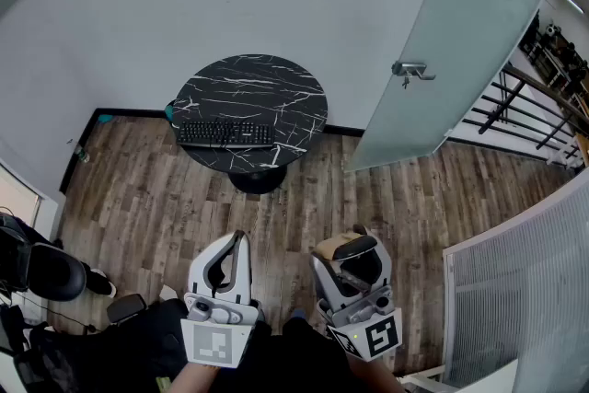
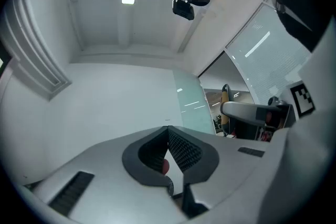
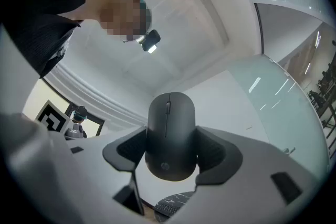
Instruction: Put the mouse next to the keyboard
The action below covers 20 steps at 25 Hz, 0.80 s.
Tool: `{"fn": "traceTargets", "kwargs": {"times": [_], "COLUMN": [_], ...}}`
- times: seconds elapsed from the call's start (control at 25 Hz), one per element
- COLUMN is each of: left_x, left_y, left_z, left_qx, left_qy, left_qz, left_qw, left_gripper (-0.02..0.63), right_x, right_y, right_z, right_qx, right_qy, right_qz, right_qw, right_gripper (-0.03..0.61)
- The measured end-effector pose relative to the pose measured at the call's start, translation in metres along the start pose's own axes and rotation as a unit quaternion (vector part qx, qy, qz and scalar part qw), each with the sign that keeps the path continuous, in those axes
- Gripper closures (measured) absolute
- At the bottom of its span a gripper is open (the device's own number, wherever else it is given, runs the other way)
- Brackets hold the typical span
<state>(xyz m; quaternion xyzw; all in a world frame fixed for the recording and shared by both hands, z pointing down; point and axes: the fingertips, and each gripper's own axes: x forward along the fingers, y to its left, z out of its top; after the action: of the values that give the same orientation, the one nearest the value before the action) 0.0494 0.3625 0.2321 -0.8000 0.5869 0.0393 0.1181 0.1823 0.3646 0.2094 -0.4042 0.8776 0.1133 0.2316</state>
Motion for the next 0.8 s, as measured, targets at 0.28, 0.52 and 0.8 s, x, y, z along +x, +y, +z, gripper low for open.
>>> {"fn": "traceTargets", "kwargs": {"times": [0.28,0.52,0.8], "left_x": [0.018,0.029,0.034], "left_y": [-0.022,-0.046,-0.064], "left_z": [0.0,-0.002,-0.012], "left_qx": [0.003,0.006,0.015], "left_qy": [0.005,0.014,0.03], "left_qz": [-0.004,-0.001,0.009], "left_qw": [1.0,0.9999,0.9994], "left_gripper": [0.607,0.607,0.607], "right_x": [-0.009,-0.02,-0.033], "right_y": [-0.021,-0.041,-0.061], "right_z": [0.004,0.006,0.003], "right_qx": [0.024,0.034,0.032], "right_qy": [-0.003,-0.001,0.009], "right_qz": [0.009,0.022,0.014], "right_qw": [1.0,0.999,0.999], "right_gripper": [0.279,0.279,0.279]}}
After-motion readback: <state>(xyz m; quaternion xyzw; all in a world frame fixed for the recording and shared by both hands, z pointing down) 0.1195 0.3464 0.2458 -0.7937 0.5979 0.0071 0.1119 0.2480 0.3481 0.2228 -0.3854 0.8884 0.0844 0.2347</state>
